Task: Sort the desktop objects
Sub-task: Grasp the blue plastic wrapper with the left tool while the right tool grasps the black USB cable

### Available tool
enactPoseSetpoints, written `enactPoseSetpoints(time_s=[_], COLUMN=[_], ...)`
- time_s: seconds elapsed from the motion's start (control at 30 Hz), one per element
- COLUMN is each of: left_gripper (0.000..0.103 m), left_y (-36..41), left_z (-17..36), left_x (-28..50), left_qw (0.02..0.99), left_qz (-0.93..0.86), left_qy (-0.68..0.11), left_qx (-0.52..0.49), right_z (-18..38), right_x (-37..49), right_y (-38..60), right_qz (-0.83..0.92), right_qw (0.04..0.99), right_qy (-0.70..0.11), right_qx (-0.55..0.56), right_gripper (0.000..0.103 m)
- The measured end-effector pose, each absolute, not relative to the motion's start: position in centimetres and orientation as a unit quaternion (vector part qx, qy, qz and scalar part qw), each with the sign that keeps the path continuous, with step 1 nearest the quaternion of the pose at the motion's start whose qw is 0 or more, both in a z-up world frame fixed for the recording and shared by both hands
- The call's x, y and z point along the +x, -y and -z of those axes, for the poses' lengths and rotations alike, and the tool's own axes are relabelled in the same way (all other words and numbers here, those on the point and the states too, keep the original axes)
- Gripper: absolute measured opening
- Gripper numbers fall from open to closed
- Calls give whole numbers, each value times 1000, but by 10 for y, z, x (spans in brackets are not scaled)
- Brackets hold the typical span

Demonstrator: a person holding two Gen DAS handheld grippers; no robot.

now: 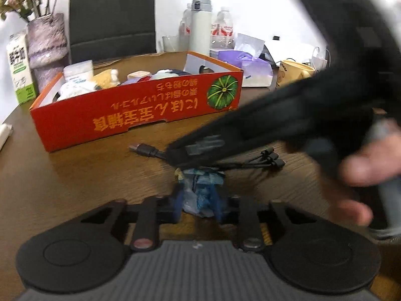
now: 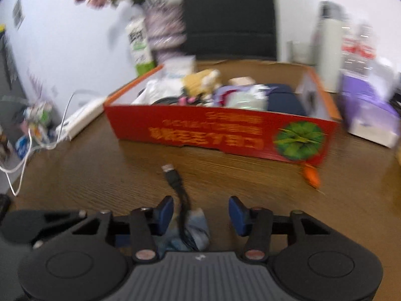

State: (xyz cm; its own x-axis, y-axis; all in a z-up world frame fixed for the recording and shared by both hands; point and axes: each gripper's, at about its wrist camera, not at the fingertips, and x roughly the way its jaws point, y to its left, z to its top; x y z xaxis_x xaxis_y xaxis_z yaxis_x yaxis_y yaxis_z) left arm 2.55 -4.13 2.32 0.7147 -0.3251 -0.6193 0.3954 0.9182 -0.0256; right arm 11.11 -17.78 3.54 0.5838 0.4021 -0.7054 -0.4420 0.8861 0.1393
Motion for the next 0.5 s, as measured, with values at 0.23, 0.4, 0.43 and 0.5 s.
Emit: enactPoseSetpoints(time_s=[0.23,0.4,0.43,0.5], left_gripper=[11,11,11,11], left_y=[12,-29,-39,-54], left_z=[-29,-34,-34,-38], left_x=[4,-17,-17,-17], left_qw=[924,931,932,935], left_qz=[176,132,119,96], left_qy=[-338,-341,-341,-340], left_qx=[34,10,-3,-27], right_z=[-28,-32,-35,-41], right_x=[106,93,87,70], right_y=[132,164,173,192], right_qz=[-232,-201,-193,-183], right_qw=[895,910,916,925], right_qy=[-361,-357,-349,-334], right_qx=[-123,-63,-47,-9], right_gripper=[7,3,3,0])
